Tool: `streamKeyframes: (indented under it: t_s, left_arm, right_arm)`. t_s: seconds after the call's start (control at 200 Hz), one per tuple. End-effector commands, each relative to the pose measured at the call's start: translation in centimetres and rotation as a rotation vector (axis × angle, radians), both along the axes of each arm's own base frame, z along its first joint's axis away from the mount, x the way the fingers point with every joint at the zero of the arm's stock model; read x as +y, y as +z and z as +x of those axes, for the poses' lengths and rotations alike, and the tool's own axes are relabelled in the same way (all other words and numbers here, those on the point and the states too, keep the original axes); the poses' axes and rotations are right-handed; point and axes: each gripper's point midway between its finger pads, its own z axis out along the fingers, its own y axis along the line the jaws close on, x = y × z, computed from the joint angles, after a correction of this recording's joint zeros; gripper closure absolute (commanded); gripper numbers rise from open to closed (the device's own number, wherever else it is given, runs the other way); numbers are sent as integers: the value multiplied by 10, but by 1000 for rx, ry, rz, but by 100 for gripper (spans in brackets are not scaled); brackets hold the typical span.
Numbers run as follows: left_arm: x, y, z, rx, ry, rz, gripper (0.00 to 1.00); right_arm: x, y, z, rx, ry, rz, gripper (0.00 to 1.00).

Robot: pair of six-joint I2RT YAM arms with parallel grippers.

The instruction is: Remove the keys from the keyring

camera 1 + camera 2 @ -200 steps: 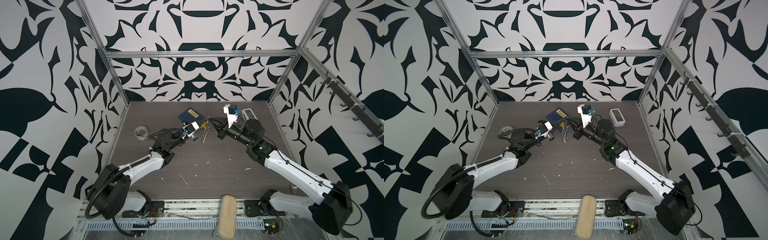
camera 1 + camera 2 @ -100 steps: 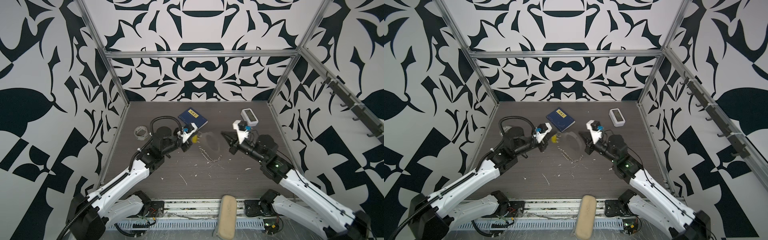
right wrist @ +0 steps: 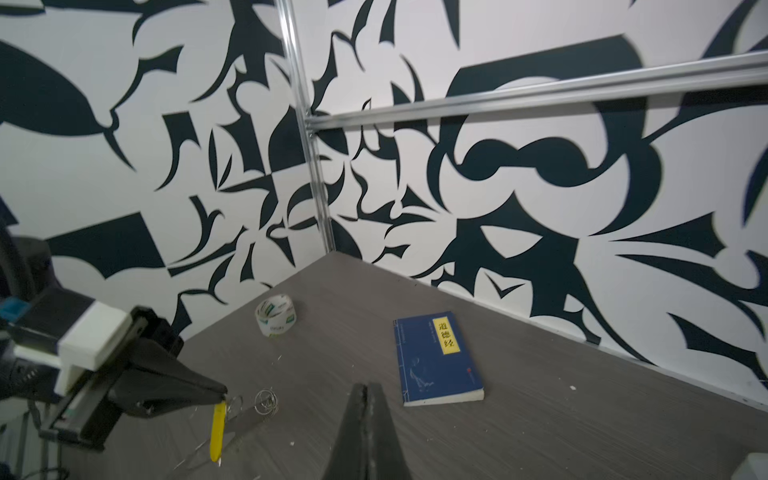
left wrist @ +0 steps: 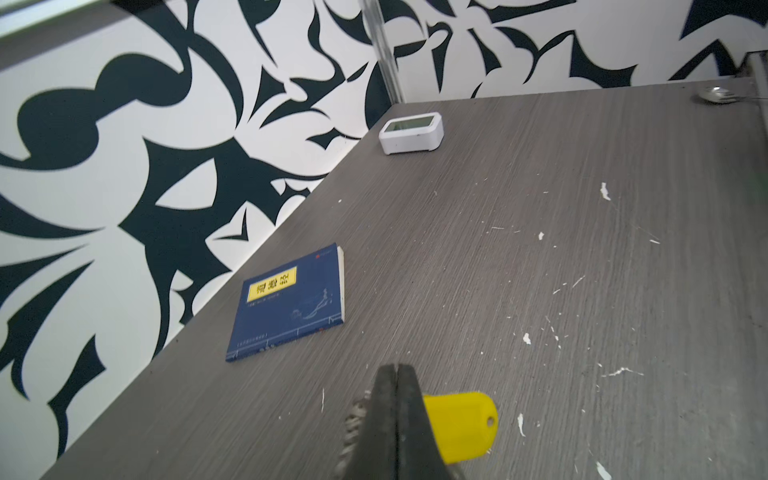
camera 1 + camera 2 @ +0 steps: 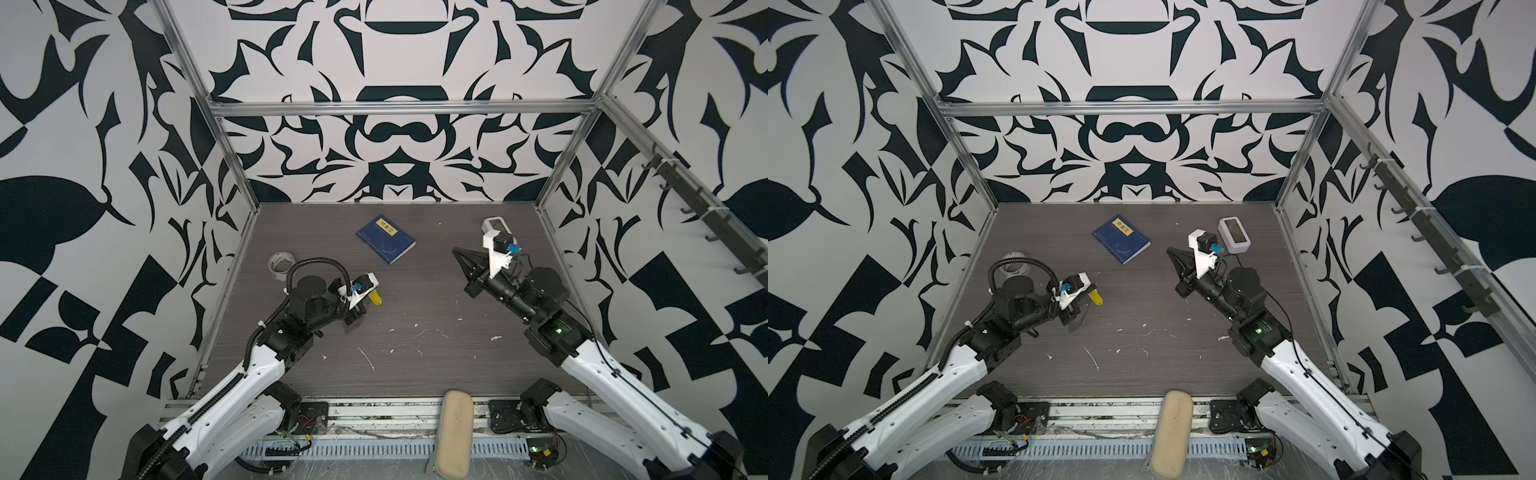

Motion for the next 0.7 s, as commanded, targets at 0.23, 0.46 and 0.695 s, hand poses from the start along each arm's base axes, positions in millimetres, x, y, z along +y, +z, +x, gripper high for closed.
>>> streamKeyframes:
  t_s: [0.23, 0.46, 0.695]
  left_arm:
    - [-23, 59, -42, -103, -321, -4, 100]
    - [-36, 88, -62, -87, -517, -24, 100]
    - [-42, 112, -67, -86, -605, -14, 100]
  right_arm:
    - [38, 39, -32, -124, 307, 9, 100]
    - [42, 31, -41, -119, 364, -2, 80]
    - [56, 21, -48, -89, 461, 42, 61]
